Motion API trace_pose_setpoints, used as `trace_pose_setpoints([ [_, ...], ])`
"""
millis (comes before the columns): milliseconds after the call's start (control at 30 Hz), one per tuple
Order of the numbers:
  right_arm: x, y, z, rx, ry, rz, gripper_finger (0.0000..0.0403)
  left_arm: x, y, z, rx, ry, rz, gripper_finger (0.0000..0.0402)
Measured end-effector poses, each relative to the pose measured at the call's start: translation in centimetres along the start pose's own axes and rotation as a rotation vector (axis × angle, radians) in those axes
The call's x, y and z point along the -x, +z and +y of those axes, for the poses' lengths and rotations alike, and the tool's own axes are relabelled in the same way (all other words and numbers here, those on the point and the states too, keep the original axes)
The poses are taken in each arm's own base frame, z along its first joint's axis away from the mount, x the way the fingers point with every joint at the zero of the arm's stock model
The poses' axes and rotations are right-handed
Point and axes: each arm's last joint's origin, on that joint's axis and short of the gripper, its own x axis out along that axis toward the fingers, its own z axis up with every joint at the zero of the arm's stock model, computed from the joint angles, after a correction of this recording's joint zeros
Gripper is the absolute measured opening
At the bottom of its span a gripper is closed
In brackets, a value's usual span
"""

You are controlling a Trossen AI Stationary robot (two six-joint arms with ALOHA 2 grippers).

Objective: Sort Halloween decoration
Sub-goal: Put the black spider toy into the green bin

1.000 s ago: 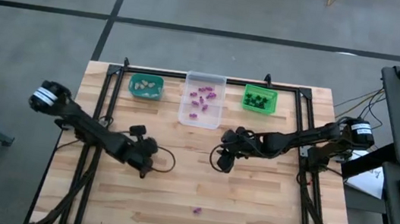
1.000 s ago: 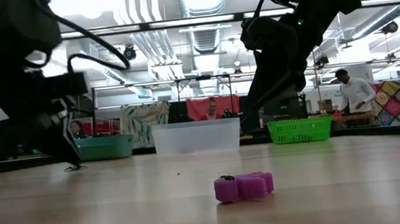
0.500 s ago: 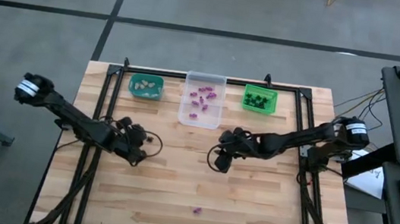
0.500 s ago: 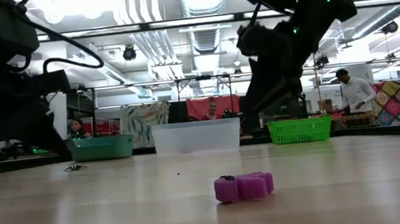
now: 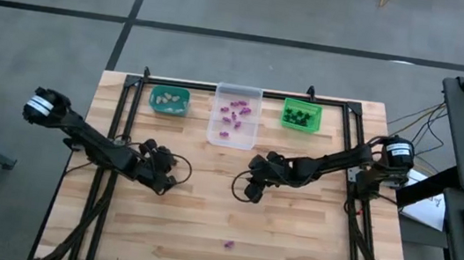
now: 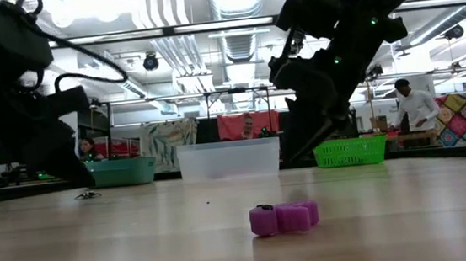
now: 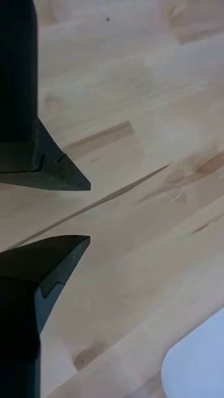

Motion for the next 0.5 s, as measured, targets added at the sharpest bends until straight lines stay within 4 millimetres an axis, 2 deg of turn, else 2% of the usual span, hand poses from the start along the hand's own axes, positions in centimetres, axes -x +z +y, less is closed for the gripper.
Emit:
trace_pose_setpoints([
  [233,0.1,0.4,0.4,0.008,0.032,-0.001,0.0116,-0.8,-0.4,-0.7,0.057,0.016,0.038,0.0],
  [500,0.2,0.4,0.4,0.009,0.048,0.009,0.0116,0.3,2.1,-3.9,0.061,-0.168,0.126,0.0],
])
